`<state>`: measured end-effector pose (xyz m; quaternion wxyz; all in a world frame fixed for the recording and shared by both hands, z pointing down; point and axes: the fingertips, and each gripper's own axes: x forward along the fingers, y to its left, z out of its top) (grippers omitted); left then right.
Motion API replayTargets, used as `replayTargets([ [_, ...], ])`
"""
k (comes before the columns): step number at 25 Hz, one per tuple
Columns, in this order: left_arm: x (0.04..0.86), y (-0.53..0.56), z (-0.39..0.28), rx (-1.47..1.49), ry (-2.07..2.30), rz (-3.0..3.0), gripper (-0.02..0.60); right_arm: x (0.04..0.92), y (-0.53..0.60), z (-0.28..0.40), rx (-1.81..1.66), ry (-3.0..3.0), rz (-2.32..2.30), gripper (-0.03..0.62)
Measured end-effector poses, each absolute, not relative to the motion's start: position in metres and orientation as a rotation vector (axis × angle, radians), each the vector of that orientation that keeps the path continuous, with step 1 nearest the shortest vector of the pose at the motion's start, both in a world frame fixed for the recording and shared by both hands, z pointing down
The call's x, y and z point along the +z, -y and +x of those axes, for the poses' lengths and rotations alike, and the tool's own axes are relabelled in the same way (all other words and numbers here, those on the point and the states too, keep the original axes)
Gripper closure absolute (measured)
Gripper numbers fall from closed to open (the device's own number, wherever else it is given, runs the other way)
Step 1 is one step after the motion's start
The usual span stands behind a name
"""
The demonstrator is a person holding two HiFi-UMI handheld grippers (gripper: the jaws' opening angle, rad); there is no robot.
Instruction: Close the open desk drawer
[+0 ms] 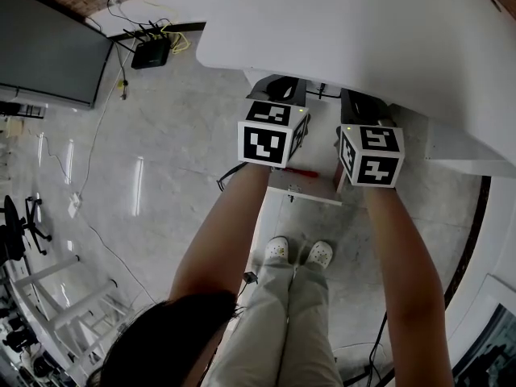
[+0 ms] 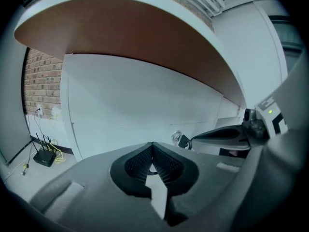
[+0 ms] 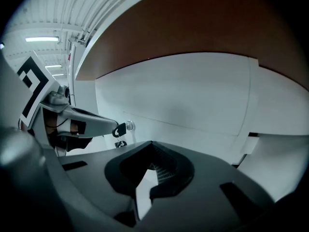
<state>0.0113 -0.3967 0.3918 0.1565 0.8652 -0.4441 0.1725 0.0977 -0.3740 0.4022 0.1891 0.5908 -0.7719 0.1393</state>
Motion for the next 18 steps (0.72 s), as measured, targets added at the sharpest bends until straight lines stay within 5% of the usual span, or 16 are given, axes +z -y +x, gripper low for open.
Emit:
replayTargets([
  [18, 0.396, 0.380, 0.005, 0.448, 1.238, 2.484, 0.575, 0.410, 0.360, 0.090, 0.417, 2.200, 1.619, 0.585],
])
